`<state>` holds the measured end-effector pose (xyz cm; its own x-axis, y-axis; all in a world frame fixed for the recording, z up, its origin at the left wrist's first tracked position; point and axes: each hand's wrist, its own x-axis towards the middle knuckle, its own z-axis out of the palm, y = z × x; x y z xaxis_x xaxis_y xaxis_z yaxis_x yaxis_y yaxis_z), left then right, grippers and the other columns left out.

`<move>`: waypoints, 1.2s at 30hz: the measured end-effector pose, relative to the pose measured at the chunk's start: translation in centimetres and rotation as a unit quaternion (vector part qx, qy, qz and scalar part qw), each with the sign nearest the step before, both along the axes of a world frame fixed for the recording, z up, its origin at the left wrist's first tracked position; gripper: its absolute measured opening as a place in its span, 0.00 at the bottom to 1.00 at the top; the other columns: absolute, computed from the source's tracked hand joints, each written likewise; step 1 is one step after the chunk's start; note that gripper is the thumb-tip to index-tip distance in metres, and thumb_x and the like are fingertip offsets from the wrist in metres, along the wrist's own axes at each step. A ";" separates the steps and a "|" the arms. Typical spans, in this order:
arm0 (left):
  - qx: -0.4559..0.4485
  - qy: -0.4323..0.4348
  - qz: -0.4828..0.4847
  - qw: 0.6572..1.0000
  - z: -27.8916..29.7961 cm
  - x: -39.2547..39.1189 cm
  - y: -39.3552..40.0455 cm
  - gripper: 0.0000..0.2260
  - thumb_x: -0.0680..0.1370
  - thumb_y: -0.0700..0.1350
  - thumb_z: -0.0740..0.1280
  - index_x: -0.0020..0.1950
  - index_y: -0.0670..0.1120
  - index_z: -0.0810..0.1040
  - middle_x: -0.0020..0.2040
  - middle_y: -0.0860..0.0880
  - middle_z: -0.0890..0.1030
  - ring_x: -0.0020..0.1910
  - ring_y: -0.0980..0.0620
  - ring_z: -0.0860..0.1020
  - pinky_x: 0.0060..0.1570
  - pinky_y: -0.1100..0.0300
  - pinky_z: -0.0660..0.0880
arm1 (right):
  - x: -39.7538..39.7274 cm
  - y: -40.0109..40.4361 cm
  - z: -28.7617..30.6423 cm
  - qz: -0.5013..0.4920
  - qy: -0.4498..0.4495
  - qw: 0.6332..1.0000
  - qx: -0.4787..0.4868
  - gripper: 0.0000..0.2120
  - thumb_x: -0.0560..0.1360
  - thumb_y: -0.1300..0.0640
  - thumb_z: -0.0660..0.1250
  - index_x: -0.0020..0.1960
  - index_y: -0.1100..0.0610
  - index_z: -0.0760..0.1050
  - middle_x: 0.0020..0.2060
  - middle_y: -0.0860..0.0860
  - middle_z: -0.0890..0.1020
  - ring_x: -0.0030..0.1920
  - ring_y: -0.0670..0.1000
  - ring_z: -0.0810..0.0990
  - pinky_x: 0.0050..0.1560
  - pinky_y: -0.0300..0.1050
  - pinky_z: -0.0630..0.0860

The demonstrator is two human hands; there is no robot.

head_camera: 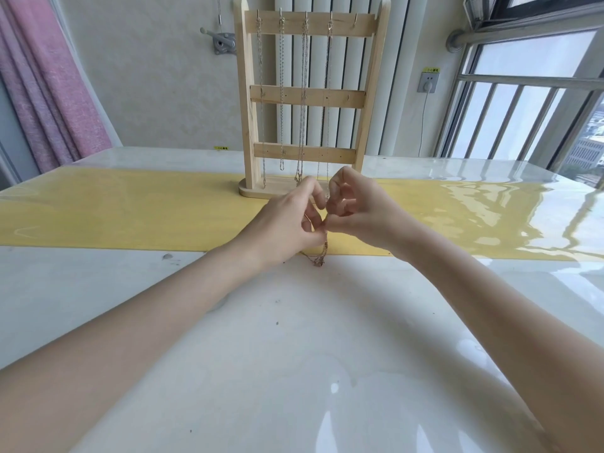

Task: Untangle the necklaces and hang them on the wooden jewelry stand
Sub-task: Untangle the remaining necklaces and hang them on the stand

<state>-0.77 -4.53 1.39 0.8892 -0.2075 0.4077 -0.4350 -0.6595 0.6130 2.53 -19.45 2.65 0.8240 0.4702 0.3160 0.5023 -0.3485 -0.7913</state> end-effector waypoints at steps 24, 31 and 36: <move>-0.132 0.019 0.033 0.991 0.6 0.0 0.2 0.15 0.72 0.35 0.68 0.41 0.51 0.64 0.36 0.53 0.76 0.34 0.50 0.76 0.40 0.56 0.73 | 0.1 -0.5 0.6 -0.004 -0.032 0.999 -0.026 0.08 0.70 0.71 0.67 0.38 0.61 0.82 0.29 0.49 0.80 0.31 0.42 0.74 0.36 0.35 0.71; -0.176 -0.029 0.020 0.984 0.8 0.1 0.2 0.14 0.72 0.33 0.67 0.42 0.51 0.68 0.37 0.52 0.76 0.32 0.55 0.79 0.41 0.55 0.75 | 0.1 -0.9 0.9 0.040 0.047 0.995 0.075 0.06 0.70 0.70 0.71 0.38 0.61 0.79 0.34 0.52 0.82 0.35 0.44 0.80 0.43 0.34 0.76; -0.173 -0.045 0.008 0.984 0.8 0.2 0.4 0.14 0.72 0.33 0.68 0.41 0.51 0.70 0.38 0.54 0.75 0.32 0.58 0.77 0.41 0.59 0.74 | 0.0 -0.4 1.0 0.015 -0.013 0.999 0.039 0.10 0.70 0.73 0.69 0.42 0.60 0.73 0.35 0.50 0.81 0.34 0.45 0.80 0.43 0.40 0.76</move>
<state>-0.61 -4.17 2.19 0.8479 -0.0286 0.5293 -0.4894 -0.4257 0.7611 2.56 -19.88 3.64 0.8015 0.4672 0.3733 0.5318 -0.2714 -0.8022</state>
